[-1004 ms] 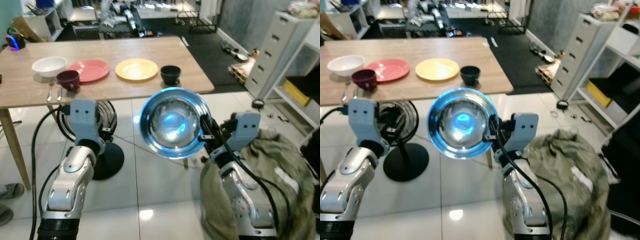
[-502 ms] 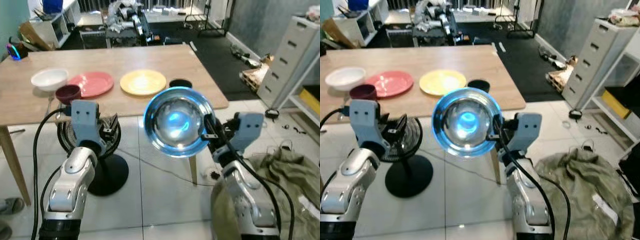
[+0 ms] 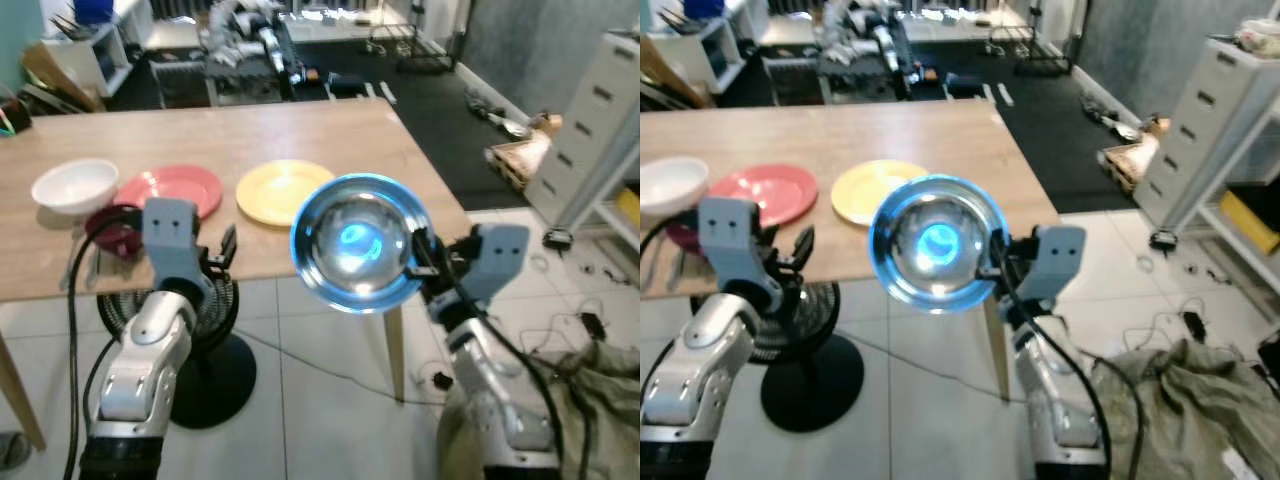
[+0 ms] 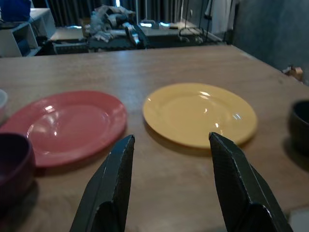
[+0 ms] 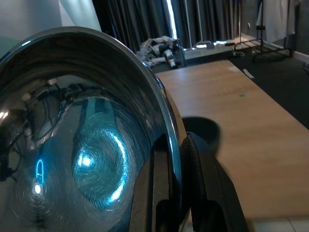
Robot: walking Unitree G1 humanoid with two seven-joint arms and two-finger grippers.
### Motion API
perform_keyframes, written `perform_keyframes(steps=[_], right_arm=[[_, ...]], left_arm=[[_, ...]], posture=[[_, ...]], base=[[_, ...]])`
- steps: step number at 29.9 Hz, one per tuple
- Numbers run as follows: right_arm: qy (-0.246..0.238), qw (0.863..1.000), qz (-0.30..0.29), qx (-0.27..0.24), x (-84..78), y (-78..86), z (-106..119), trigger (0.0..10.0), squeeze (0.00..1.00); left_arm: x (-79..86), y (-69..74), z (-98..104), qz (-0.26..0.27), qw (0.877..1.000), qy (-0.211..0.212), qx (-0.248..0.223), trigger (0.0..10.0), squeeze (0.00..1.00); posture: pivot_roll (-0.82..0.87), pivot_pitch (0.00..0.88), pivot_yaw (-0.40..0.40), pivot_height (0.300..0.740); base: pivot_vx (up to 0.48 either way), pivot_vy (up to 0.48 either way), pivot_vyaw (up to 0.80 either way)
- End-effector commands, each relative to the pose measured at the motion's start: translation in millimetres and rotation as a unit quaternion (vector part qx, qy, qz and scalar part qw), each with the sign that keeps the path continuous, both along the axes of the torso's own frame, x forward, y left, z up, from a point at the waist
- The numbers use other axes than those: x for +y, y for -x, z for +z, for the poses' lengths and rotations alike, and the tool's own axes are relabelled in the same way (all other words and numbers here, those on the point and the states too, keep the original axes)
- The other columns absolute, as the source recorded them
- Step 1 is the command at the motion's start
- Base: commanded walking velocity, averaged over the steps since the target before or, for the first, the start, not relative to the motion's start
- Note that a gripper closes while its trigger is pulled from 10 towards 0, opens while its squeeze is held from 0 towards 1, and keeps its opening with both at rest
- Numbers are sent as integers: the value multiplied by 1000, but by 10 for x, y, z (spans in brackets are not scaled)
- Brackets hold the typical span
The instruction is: Setting the table
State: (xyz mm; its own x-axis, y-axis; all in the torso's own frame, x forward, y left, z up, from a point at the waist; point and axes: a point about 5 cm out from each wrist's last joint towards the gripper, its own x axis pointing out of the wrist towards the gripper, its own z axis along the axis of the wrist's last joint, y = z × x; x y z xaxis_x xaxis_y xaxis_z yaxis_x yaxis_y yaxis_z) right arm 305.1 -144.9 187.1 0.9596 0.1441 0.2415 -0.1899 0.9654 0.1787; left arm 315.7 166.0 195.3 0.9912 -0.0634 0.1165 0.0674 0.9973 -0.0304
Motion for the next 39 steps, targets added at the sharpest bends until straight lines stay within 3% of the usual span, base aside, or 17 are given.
perform_keyframes(steps=[1, 16, 26, 33, 36, 39], right_arm=[[-8, 1000, 11, -13, 69, 6, 50, 10000, 0], [-9, 1000, 8, -16, 70, -11, 62, 10000, 0], [17, 999, -26, -32, -140, -77, 160, 10000, 0], [0, 999, -42, -35, -221, -222, 293, 10000, 0], [7, 998, -65, -5, -232, -390, 278, 10000, 0], [12, 997, -80, 12, -260, -446, 255, 10000, 0]], left_arm=[[56, 16, -61, 10, 1000, -4, 12, 10000, 0], [62, 20, -60, 10, 1000, -3, 11, 10000, 0], [-8, 86, -32, -36, 999, 0, 3, 10000, 0], [-47, 102, -8, -56, 998, 2, 1, 10000, 0], [-61, 97, 19, -60, 998, 2, -2, 10000, 0], [-65, 100, 31, -61, 998, 2, -3, 10000, 0]], posture=[[-47, 0, 89, 740], [-43, 0, 90, 740], [-38, 0, 91, 740], [-28, 0, 85, 740], [-17, 0, 82, 740], [-15, 0, 80, 740]], base=[[480, 0, 0], [480, 0, 0], [0, 0, 0], [0, 0, 0], [0, 0, 0], [0, 0, 0]])
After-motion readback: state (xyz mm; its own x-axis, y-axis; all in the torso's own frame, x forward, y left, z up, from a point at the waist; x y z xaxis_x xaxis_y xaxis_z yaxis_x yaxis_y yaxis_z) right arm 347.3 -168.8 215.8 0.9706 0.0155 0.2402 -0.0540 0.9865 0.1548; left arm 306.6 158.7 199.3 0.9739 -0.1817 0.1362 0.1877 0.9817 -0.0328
